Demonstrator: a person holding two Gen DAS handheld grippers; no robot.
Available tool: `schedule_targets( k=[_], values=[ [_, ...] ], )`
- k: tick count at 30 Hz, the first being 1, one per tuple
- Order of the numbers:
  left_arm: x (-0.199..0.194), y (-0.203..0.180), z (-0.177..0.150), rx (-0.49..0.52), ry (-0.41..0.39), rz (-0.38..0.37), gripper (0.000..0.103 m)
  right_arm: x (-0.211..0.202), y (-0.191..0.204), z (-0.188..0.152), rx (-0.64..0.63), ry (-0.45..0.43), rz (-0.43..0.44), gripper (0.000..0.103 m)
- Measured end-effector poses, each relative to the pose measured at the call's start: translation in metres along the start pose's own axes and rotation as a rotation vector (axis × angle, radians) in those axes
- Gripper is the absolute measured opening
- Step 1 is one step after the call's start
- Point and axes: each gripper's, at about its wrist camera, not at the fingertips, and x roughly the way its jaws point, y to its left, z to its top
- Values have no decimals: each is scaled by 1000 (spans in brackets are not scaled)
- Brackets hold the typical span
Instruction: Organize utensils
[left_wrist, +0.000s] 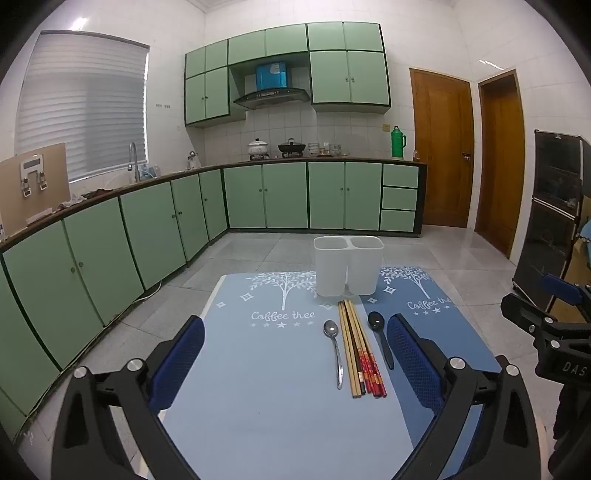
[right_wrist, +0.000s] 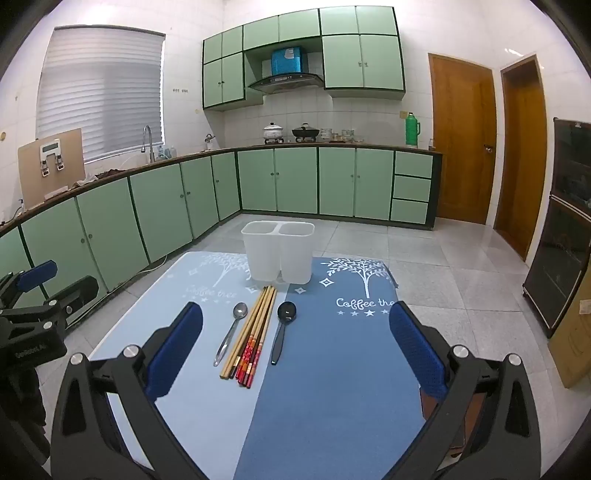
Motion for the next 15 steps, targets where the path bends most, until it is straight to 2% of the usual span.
schedule_targets(
  k=[15],
  values=[
    [2,-3,-2,0,0,3,97,3,-1,3,8,1,-5,98]
  ],
)
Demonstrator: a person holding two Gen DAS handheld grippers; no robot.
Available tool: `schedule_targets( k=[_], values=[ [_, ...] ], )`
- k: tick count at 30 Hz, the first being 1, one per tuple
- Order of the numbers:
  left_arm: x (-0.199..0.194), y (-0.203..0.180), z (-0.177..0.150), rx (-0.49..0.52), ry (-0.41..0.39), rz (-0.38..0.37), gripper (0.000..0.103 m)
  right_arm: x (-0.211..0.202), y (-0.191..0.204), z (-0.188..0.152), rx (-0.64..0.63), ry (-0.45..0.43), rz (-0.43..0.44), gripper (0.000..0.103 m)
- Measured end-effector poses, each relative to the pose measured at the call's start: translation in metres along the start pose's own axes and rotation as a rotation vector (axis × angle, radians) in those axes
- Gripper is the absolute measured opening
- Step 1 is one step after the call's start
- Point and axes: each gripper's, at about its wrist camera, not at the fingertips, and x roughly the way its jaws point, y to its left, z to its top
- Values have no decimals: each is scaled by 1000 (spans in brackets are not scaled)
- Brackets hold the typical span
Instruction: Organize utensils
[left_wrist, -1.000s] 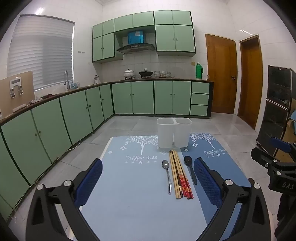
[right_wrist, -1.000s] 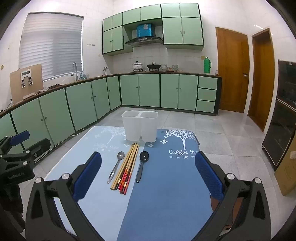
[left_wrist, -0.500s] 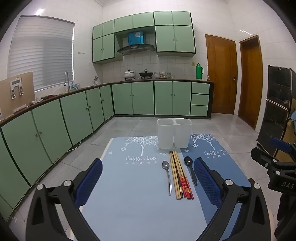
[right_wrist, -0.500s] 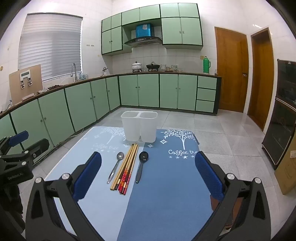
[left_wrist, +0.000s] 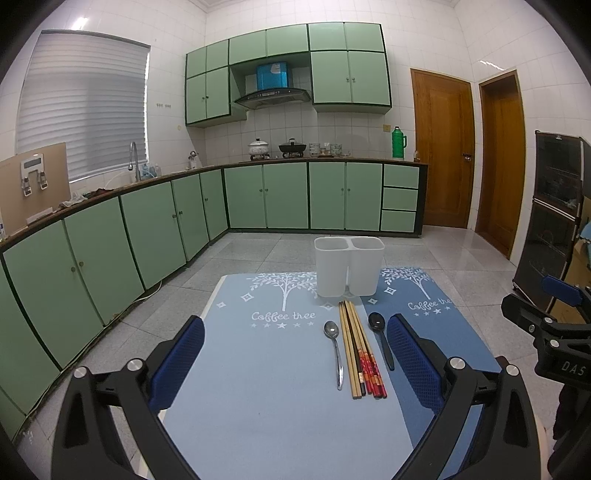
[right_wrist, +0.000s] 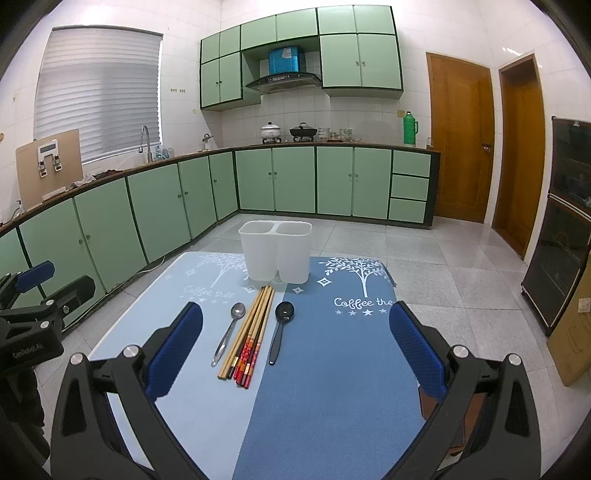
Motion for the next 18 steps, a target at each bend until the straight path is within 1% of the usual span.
schedule_targets(
  k=[18],
  values=[
    [-3,2,4,-2,-4,2,97,-4,3,2,-17,-6,-4,98]
  ],
)
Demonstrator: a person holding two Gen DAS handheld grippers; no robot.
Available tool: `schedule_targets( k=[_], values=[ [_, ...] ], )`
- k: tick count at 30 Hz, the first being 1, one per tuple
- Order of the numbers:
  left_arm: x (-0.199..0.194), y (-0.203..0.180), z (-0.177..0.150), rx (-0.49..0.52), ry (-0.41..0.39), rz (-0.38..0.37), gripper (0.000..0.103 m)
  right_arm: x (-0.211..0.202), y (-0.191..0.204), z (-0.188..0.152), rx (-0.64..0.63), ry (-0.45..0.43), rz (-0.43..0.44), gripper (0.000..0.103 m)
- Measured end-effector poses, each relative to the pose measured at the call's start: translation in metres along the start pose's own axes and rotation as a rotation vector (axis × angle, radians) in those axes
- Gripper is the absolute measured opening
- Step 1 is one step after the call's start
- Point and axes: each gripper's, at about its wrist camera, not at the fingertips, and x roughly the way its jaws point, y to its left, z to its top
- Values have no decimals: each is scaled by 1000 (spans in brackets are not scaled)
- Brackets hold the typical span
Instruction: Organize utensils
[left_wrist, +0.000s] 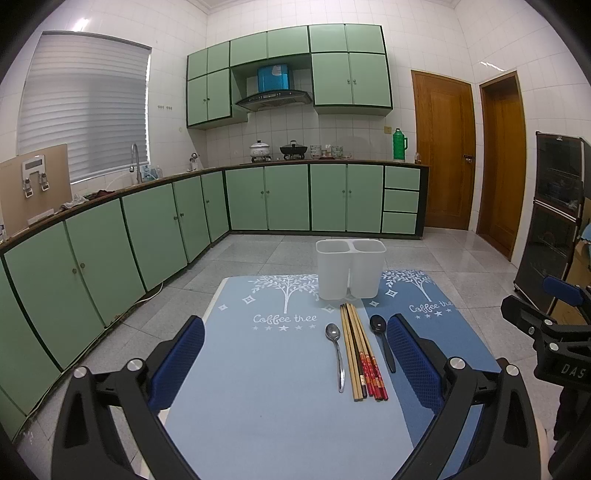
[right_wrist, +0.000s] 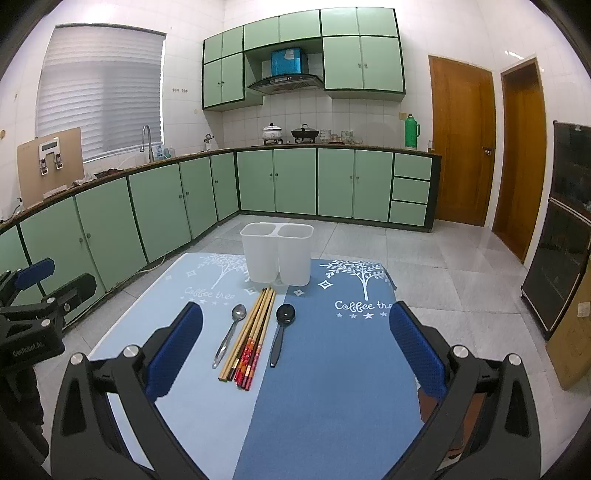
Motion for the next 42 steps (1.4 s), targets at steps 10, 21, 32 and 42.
schedule_targets(
  k=[10,21,32,42],
  values=[
    [0,1,2,-2,0,1,97,-1,1,0,-2,4,-2,98],
    [1,1,2,-2,1,1,97,1,-1,0,-1,9,-4,98],
    [10,1,-1,-1,13,4,97,8,-2,1,3,20,-12,98],
    [37,2,-4,6,51,17,97,32,-4,3,0,58,-25,98]
  ],
)
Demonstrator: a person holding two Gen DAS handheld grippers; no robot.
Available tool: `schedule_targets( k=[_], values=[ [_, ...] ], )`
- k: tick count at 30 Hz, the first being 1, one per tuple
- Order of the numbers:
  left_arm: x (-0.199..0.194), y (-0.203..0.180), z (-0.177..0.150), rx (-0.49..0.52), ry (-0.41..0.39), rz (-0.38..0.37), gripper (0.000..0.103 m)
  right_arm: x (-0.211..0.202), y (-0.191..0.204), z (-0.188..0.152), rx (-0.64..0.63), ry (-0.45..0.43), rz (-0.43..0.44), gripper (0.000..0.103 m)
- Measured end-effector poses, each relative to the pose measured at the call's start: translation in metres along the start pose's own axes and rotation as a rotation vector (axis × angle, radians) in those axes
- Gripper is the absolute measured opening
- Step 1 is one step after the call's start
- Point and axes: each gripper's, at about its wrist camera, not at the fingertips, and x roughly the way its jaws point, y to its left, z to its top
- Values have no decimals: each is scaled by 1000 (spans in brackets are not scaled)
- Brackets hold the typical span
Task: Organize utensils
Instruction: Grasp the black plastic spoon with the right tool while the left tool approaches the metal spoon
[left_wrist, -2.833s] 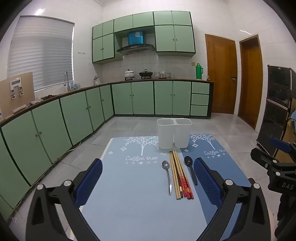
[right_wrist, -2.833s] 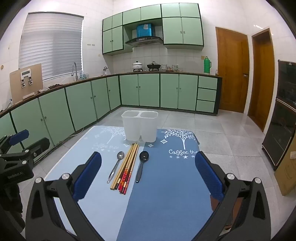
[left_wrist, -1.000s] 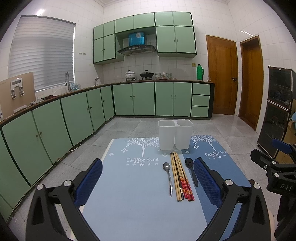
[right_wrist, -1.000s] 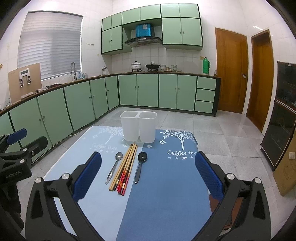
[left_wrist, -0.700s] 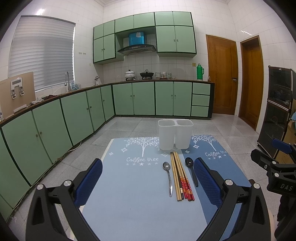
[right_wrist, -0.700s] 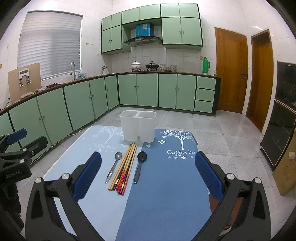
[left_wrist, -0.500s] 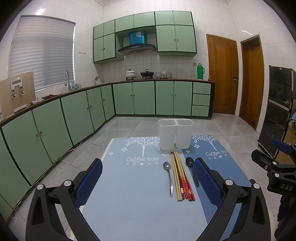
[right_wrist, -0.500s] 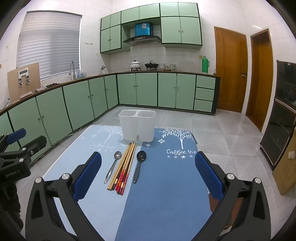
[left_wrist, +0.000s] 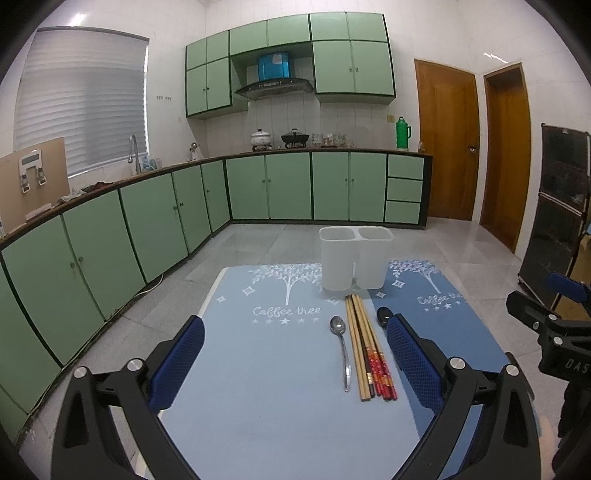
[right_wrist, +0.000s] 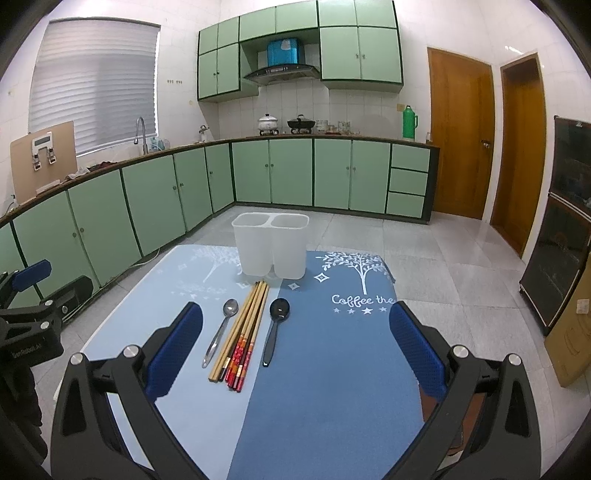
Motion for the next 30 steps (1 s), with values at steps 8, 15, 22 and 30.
schedule_targets(
  k=[8,15,22,30],
  values=[
    [86,4,0,30,124,34,97,85,-4,4,7,137,-4,98],
    [167,7,-10,20,251,39,97,178,5,-2,17,267,20,98],
    [214,13,-23,-1,328,53,97,241,10,-13,58,373,35,81],
    [235,23,-32,-4,368,55,97,268,17,-18,69,430,36,69]
  ],
)
